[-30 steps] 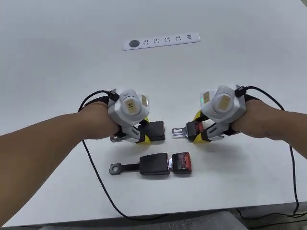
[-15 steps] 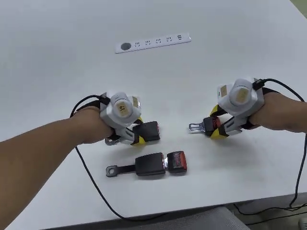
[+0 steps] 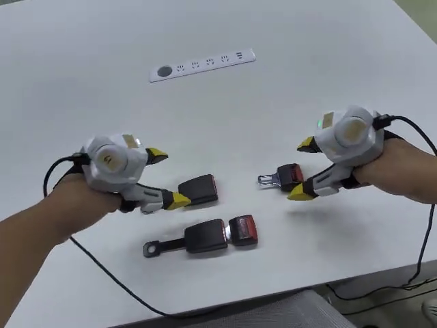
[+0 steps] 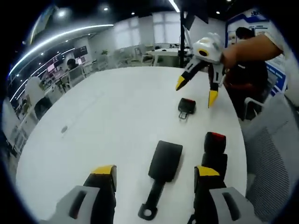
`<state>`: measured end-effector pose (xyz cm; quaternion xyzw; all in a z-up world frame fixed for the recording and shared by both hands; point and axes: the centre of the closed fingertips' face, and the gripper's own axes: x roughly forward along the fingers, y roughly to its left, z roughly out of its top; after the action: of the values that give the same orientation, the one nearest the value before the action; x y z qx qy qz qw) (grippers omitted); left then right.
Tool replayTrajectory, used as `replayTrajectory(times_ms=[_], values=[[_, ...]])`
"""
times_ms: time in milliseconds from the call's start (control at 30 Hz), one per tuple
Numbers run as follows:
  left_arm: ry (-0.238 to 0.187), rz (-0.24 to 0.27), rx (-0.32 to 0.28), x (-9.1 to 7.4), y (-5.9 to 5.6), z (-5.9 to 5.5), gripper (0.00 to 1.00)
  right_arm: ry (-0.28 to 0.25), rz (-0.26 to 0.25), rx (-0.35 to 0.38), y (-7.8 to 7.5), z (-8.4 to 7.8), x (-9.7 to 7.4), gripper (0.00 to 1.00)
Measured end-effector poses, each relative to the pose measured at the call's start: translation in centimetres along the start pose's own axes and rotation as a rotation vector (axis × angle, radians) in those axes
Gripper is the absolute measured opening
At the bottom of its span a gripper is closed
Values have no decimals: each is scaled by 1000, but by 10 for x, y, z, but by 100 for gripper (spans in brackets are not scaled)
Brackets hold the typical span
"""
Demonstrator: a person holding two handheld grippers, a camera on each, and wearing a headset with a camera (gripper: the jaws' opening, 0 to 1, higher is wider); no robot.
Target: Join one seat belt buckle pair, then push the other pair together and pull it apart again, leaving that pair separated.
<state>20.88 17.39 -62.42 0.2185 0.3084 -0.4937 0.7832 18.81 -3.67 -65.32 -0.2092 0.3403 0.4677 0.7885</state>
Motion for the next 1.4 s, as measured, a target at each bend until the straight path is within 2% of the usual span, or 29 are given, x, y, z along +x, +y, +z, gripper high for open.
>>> replayTrajectory(times_ms=[33,100,133,167,200,267,333,433,500,533,600,700,800,833,900,933,1000,1033,1100,1133,1167,1267,1400], values=[[8,10,6,-7,-5,-6,70,-28,-13,19,3,1,-2,73],[16,56,-18,-15,-5,-18,75,-81,-30,80,8,1,-4,77],[2,71,-34,-17,-3,-22,80,-103,-49,118,8,-1,-5,79],[-1,80,-42,-20,-3,-26,83,-114,-63,135,8,-7,-6,83],[7,85,-59,-24,-9,-31,85,-124,-76,150,8,-10,-7,85],[24,94,-97,-31,-16,-39,89,-137,-71,176,14,-18,-10,90],[25,84,-128,-36,-23,-43,90,-151,-55,178,30,-15,-19,92],[25,104,-142,-42,-27,-52,100,-157,-40,151,39,-21,-20,94],[42,100,-149,-42,-34,-60,100,-149,-47,128,39,-25,-21,99],[66,100,-135,-45,-33,-70,100,-150,-62,125,37,-28,-22,100],[79,100,-133,-47,-34,-75,100,-159,-69,141,37,-30,-24,100],[80,96,-135,-54,-37,-74,100,-193,-87,177,41,-26,-31,100],[58,106,-127,-57,-41,-66,100,-219,-113,275,43,-30,-33,100],[54,108,-129,-58,-43,-64,100,-211,-117,268,47,-28,-37,100],[52,110,-130,-57,-42,-72,100,-200,-134,263,49,-34,-36,100],[56,109,-129,-56,-46,-74,100,-197,-136,261,50,-34,-36,100],[58,110,-118,-58,-48,-80,100,-146,-161,200,56,-33,-43,100],[53,114,-119,-59,-48,-81,100,-147,-162,197,56,-35,-40,100],[29,129,-145,-60,-48,-79,100,-138,-171,198,53,-43,-36,100],[22,141,-153,-62,-47,-79,100,-100,-175,227,52,-52,-35,100],[20,143,-156,-62,-48,-80,100,-92,-178,236,51,-53,-36,100],[21,138,-158,-62,-52,-83,100,-123,-199,235,50,-45,-46,100],[14,133,-134,-61,-58,-79,100,-142,-212,243,50,-42,-51,100]])
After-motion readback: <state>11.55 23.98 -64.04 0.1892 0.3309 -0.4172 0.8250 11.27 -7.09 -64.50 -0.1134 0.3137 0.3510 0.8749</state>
